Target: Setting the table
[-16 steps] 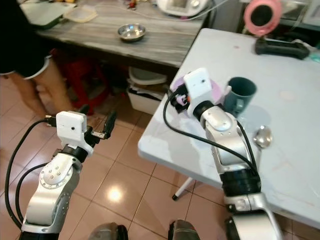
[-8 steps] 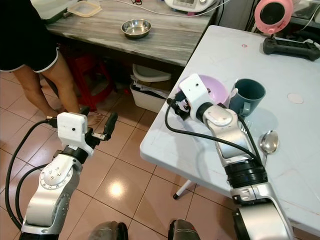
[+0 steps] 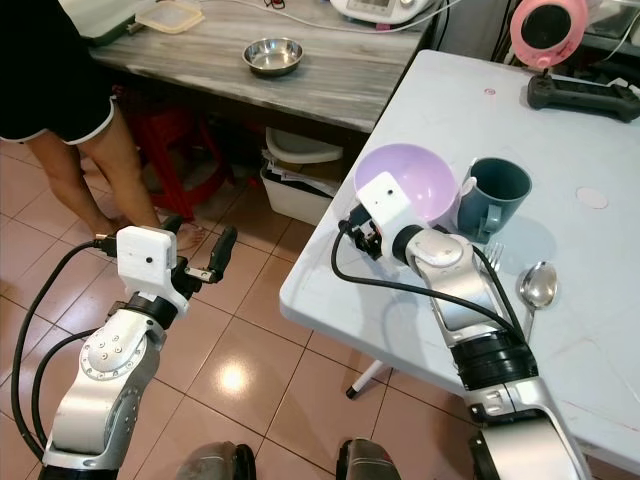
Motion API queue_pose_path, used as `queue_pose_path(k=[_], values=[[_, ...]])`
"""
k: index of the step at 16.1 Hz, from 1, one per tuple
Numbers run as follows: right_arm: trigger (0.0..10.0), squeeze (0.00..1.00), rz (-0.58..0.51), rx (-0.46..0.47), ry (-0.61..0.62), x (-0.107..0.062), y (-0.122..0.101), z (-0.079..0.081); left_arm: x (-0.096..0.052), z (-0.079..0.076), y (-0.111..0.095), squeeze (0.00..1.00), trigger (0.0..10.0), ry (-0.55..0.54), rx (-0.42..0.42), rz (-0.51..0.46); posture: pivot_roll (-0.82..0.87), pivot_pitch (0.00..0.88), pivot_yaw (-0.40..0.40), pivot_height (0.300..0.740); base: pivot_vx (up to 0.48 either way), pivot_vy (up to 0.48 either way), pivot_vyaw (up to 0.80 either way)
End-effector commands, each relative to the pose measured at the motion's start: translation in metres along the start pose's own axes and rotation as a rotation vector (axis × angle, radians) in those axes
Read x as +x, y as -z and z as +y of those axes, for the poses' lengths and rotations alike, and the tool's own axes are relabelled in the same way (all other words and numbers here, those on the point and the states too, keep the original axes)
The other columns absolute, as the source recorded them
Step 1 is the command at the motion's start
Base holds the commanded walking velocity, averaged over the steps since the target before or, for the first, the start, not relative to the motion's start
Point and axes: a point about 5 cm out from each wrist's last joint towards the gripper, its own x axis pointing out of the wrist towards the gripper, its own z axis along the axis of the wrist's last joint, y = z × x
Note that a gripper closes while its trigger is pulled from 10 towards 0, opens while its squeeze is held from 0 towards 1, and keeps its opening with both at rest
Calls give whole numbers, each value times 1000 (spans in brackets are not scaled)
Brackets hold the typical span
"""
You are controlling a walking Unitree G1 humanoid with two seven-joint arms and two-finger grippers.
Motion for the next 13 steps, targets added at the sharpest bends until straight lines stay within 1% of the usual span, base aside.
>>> queue_pose_path(k=[1, 9, 13], values=[[0, 0, 5, -39, -11, -2, -1, 1, -3, 1, -2, 0, 10000, 7, 8, 5, 12, 124, 43, 740, 0, 0, 0], [0, 0, 16, -87, -18, -6, 2, 2, -3, 0, 0, 0, 10000, 19, 5, 13, 12, 120, 45, 740, 0, 0, 0], [0, 0, -7, -117, -15, -8, 1, 1, -3, 1, 1, 0, 10000, 10, 7, 26, 11, 120, 48, 740, 0, 0, 0]])
